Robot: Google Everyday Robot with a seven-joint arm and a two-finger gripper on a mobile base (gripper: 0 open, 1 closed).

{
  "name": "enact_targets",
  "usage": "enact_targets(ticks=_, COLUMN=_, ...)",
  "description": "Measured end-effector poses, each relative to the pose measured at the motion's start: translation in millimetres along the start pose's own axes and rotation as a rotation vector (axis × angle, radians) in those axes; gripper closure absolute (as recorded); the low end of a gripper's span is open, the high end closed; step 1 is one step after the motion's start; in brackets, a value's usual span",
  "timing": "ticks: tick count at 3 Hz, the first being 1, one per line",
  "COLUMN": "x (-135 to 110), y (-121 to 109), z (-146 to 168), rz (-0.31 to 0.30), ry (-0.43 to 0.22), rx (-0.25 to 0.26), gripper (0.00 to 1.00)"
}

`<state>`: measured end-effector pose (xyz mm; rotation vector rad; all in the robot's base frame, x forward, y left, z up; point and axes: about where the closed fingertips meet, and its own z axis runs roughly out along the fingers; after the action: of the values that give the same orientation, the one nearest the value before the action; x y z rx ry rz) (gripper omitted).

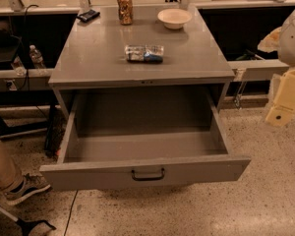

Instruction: Close top drawer

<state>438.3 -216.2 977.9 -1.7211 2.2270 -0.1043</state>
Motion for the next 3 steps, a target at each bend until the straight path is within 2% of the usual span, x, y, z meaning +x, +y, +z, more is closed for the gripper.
enact_targets(ticks=1, x=0.0, y=0.0, z=0.0, rz=0.000, ry=0.000, rx=0.000, gripper=0.00)
enact_targets(ticks=2, x=3.0, y=13.5, z=19.0, rz=0.036, ry=-0.009, rx=-0.048, gripper=0.00)
enact_targets(ticks=3, x=3.2, y=36.7, z=50.6, rz=0.117, ry=-0.031, rx=-0.107, gripper=0.00)
